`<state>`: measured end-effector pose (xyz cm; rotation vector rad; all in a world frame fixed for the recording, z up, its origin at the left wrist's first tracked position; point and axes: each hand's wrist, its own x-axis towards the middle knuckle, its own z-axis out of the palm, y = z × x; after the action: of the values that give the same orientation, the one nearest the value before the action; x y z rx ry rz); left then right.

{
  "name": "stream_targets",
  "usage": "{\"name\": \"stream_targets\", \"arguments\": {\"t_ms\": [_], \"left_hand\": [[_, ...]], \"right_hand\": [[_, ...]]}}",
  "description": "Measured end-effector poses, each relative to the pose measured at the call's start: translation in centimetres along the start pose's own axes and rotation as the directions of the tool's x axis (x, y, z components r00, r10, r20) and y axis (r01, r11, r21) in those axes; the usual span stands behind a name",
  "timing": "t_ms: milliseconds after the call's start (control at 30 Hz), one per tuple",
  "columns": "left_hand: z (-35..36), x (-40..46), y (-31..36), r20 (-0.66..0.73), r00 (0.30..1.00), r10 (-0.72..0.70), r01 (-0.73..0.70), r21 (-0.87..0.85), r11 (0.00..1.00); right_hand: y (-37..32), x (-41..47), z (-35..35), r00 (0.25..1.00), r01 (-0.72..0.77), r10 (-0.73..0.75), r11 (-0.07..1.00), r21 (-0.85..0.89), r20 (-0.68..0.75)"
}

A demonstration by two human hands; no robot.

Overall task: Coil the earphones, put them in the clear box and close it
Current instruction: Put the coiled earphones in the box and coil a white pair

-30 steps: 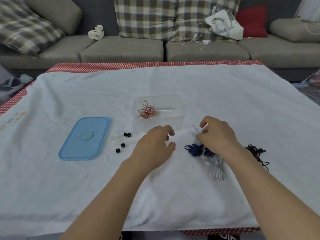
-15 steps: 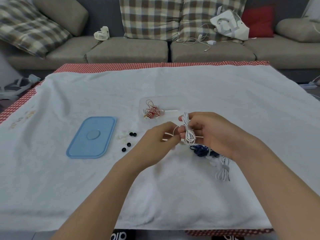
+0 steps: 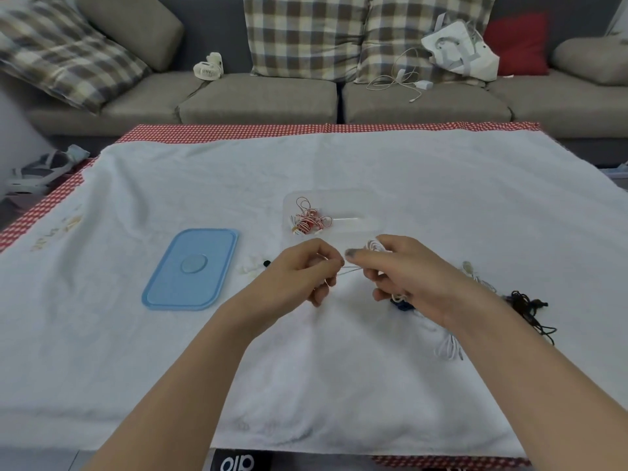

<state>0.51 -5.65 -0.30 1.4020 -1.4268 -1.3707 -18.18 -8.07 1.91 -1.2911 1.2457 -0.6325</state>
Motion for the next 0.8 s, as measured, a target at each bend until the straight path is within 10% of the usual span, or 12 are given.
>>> {"name": "stream_targets", "arguments": {"t_ms": [800], "left_hand": [[-1.8,0.4,-1.2,-0.237,0.971,-0.004,-0.008,-0.048,0.999]], "right_hand": [[1.2,2.3,4.4,0.974,0.203,-0.214,0.971,-0.13,-0.08]]}}
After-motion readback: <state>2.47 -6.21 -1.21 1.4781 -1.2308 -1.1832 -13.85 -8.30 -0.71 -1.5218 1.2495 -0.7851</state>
